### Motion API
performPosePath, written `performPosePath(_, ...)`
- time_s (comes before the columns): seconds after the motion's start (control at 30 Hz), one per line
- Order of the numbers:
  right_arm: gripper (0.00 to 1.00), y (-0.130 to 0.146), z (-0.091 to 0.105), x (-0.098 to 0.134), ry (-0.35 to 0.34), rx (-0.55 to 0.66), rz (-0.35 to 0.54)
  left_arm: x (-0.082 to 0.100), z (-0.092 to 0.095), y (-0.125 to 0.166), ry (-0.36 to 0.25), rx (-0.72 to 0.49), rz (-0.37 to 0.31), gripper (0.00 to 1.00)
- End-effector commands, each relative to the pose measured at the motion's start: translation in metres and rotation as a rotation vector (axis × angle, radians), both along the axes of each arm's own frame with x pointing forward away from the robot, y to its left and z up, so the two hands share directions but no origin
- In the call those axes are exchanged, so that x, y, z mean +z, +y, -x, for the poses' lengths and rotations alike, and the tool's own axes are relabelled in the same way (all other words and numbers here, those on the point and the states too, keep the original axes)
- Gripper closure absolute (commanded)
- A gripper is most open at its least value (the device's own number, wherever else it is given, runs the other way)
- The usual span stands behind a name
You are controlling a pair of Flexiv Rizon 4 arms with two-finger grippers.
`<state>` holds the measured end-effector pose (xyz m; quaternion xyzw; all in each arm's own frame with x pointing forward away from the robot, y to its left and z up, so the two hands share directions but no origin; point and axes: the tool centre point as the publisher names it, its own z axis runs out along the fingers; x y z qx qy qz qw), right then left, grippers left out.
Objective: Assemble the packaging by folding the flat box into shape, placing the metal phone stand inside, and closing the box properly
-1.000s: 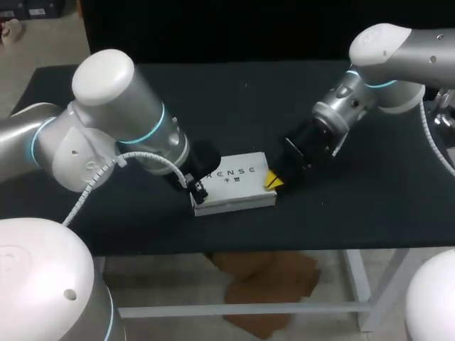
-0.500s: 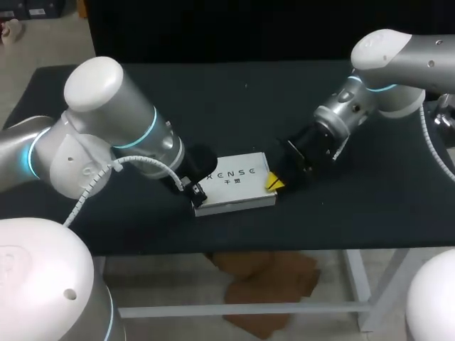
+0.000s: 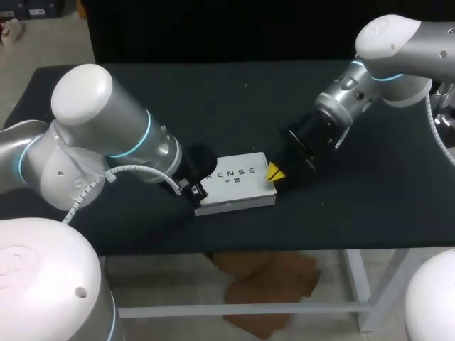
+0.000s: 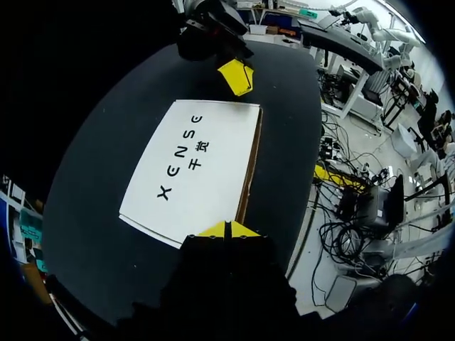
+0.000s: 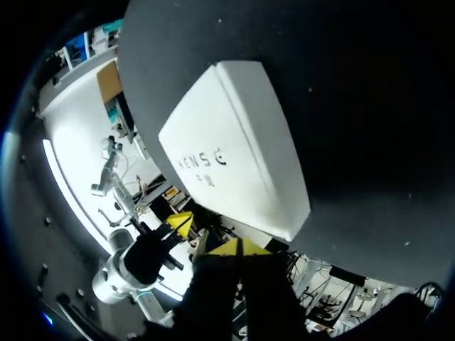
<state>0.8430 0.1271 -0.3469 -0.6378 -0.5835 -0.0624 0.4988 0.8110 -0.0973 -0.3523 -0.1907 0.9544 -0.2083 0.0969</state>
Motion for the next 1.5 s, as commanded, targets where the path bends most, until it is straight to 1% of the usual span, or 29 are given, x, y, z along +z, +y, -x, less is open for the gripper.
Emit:
performPosePath(0.03, 1.0, 0.002, -0.001, -0.014, 0.029, -0.001, -0.007, -0.012, -0.008, -0.002, 0.025, 0.002, 0.002, 1.0)
performPosePath(0.13, 1.0, 0.003, -0.001, -0.023, 0.046, -0.001, -0.007, -0.023, -0.011, 0.0, 0.055, 0.0, 0.013, 1.0)
performPosePath(0.2, 1.0, 0.003, -0.001, -0.025, 0.056, -0.001, -0.006, -0.029, -0.011, -0.001, 0.073, 0.003, 0.004, 1.0)
performPosePath(0.37, 1.0, 0.0, 0.001, -0.028, 0.064, -0.006, -0.005, -0.034, -0.008, -0.001, 0.09, 0.008, -0.004, 1.0)
performPosePath(0.43, 1.0, -0.001, 0.001, -0.025, 0.058, -0.013, -0.005, -0.031, -0.006, 0.0, 0.085, 0.014, -0.003, 1.0)
performPosePath(0.57, 1.0, -0.004, 0.001, -0.01, 0.009, -0.019, -0.003, -0.016, 0.0, -0.001, 0.056, 0.024, 0.0, 1.0)
performPosePath(0.63, 1.0, -0.007, -0.002, 0.002, -0.034, -0.023, 0.0, -0.005, 0.002, -0.003, 0.053, 0.043, 0.008, 1.0)
performPosePath(0.73, 1.0, -0.011, -0.007, 0.015, -0.093, -0.024, 0.003, 0.006, 0.005, -0.007, 0.069, 0.083, 0.027, 1.0)
performPosePath(0.77, 1.0, -0.014, -0.01, 0.022, -0.135, -0.021, 0.008, 0.011, 0.005, -0.008, 0.09, 0.101, 0.041, 0.86)
performPosePath(0.8, 1.0, -0.017, -0.012, 0.027, -0.163, -0.019, 0.009, 0.015, 0.007, -0.009, 0.099, 0.121, 0.041, 0.64)
performPosePath(0.87, 0.93, -0.024, -0.017, 0.038, -0.233, -0.005, 0.008, 0.02, 0.009, -0.011, 0.122, 0.17, 0.044, 0.0)
performPosePath(0.9, 0.82, -0.027, -0.02, 0.043, -0.269, -0.003, 0.013, 0.022, 0.011, -0.012, 0.132, 0.197, 0.049, 0.0)
performPosePath(0.97, 0.61, -0.032, -0.024, 0.054, -0.362, -0.015, 0.038, 0.028, 0.015, -0.014, 0.17, 0.255, 0.067, 0.0)
performPosePath(1.0, 0.55, -0.035, -0.026, 0.058, -0.403, -0.02, 0.048, 0.031, 0.017, -0.015, 0.197, 0.306, 0.074, 0.0)
performPosePath(1.03, 0.35, -0.039, -0.029, 0.066, -0.445, -0.024, 0.046, 0.034, 0.018, -0.014, 0.231, 0.353, 0.083, 0.0)
performPosePath(1.07, 0.2, -0.041, -0.03, 0.069, -0.462, -0.025, 0.047, 0.036, 0.02, -0.014, 0.236, 0.385, 0.088, 0.0)
performPosePath(1.1, 0.0, -0.047, -0.033, 0.075, -0.496, -0.032, 0.04, 0.038, 0.022, -0.014, 0.274, 0.443, 0.11, 0.0)
performPosePath(1.13, 0.0, -0.049, -0.034, 0.078, -0.517, -0.042, 0.044, 0.039, 0.023, -0.013, 0.299, 0.456, 0.12, 0.0)
performPosePath(1.17, 0.0, -0.055, -0.036, 0.084, -0.557, -0.093, 0.057, 0.039, 0.023, -0.013, 0.299, 0.456, 0.12, 0.0)
performPosePath(1.2, 0.0, -0.059, -0.038, 0.087, -0.583, -0.149, 0.074, 0.039, 0.023, -0.013, 0.299, 0.456, 0.12, 0.0)
performPosePath(1.5, 0.0, -0.059, -0.038, 0.087, -0.583, -0.149, 0.074, 0.039, 0.023, -0.013, 0.299, 0.456, 0.12, 0.0)
